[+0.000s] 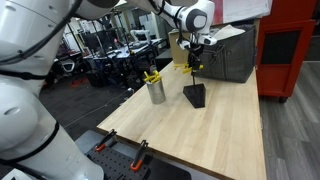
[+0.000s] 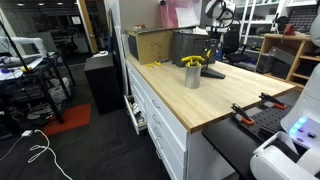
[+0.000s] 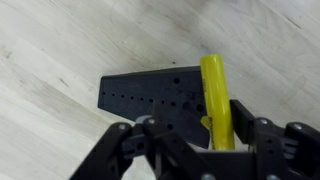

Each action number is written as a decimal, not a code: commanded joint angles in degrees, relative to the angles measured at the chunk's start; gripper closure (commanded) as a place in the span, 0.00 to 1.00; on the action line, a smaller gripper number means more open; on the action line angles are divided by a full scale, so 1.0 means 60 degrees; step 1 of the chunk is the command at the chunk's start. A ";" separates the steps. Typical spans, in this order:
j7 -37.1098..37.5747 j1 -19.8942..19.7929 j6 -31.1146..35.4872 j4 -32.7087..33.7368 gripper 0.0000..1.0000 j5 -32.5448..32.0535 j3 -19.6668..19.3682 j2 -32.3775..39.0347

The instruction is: Put one wrench on the black stand.

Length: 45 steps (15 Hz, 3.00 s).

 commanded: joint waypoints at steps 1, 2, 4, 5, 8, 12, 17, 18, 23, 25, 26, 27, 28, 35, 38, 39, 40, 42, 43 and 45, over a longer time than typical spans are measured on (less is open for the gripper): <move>0.0786 0.0172 -0.0389 -0.0347 0.50 0.0066 -0.0284 -0.0458; 0.1038 0.0198 -0.0474 -0.0314 0.46 0.0064 -0.0341 -0.0472; 0.1530 0.0283 -0.0465 -0.0297 0.53 0.0010 -0.0447 -0.0502; 0.1748 0.0345 -0.0406 -0.0284 0.62 -0.0040 -0.0486 -0.0498; 0.2414 0.0562 -0.0250 -0.0242 0.25 -0.0240 -0.0627 -0.0440; 0.3083 0.0718 -0.0263 -0.0169 0.03 -0.0471 -0.0741 -0.0388; 0.3344 0.0615 -0.0175 0.0133 0.00 -0.0572 -0.0711 -0.0101; 0.3361 0.0601 -0.0181 0.0211 0.00 -0.0609 -0.0741 -0.0033; 0.3482 0.0655 0.0190 0.0547 0.00 -0.1076 -0.1054 0.0298; 0.3689 0.0706 0.0344 0.0650 0.00 -0.1333 -0.1146 0.0375; 0.3740 0.0706 0.0382 0.0680 0.00 -0.1427 -0.1166 0.0381; 0.3833 0.0693 0.0395 0.0694 0.00 -0.1496 -0.1164 0.0364; 0.3846 0.0675 0.0431 0.0703 0.00 -0.1522 -0.1143 0.0341; 0.2984 0.0315 0.0565 0.0697 0.00 -0.1021 -0.0656 -0.0120; 0.1661 0.0107 0.0574 0.0344 0.00 -0.0703 -0.0285 -0.0616; 0.1301 0.0078 0.0516 0.0273 0.00 -0.0653 -0.0239 -0.0749; 0.0811 0.0018 0.0499 0.0154 0.00 -0.0568 -0.0161 -0.0926; -0.0180 -0.0052 0.0379 -0.0045 0.00 -0.0440 -0.0057 -0.1254; -0.0650 -0.0065 0.0319 -0.0189 0.00 -0.0400 -0.0016 -0.1450; -0.1448 -0.0042 0.0105 -0.0443 0.00 -0.0419 0.0061 -0.1815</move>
